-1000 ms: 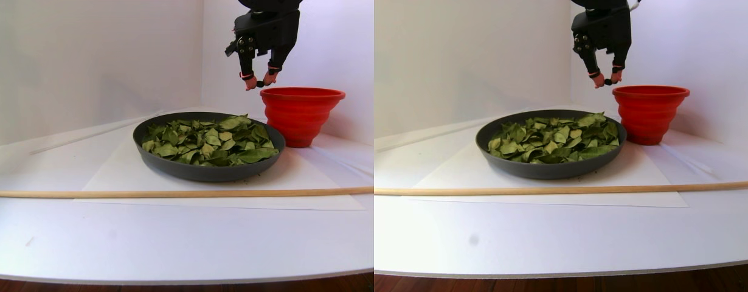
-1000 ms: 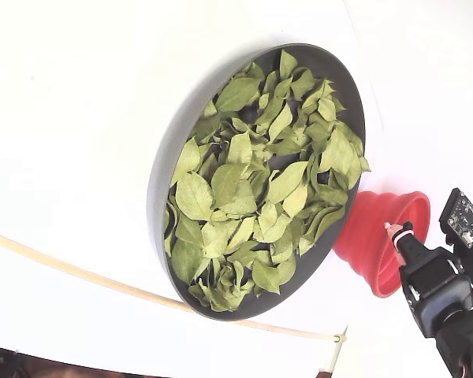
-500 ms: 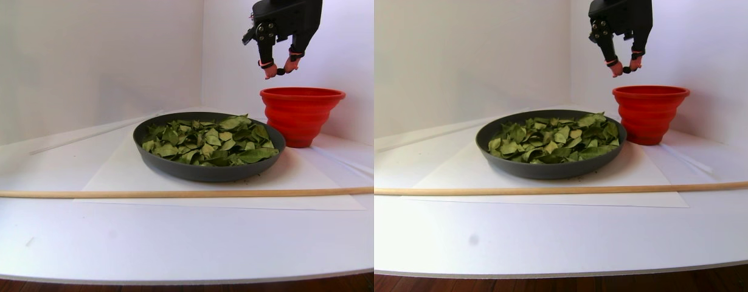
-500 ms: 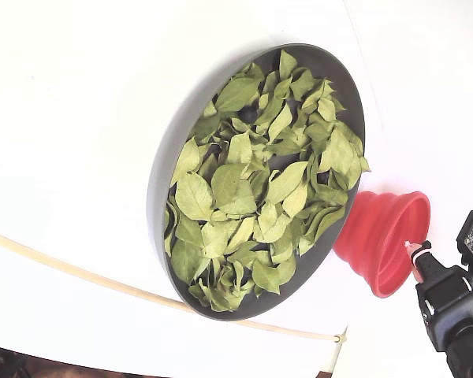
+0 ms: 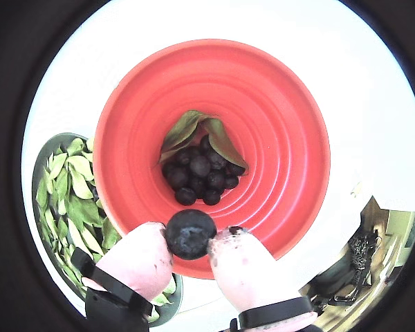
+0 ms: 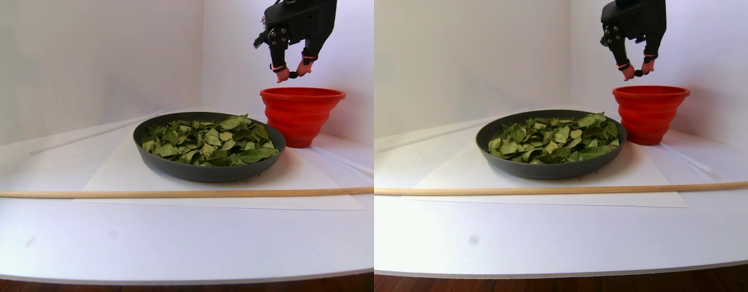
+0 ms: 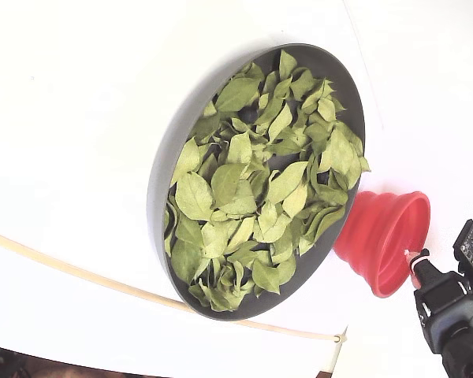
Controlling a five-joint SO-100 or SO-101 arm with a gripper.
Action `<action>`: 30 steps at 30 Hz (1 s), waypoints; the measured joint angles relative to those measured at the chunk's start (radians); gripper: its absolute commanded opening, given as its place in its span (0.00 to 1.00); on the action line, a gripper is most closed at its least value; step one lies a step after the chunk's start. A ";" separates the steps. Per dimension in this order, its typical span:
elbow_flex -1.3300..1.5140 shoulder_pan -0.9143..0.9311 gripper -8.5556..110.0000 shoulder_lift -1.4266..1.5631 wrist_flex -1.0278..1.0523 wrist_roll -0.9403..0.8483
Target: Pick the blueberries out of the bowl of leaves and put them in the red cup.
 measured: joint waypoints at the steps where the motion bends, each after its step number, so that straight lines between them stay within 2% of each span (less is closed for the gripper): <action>1: 0.000 0.000 0.17 -0.005 -0.003 0.000; 7: 0.000 0.002 0.24 -0.018 -0.012 0.006; 30: -0.023 -0.052 0.22 0.012 0.012 0.026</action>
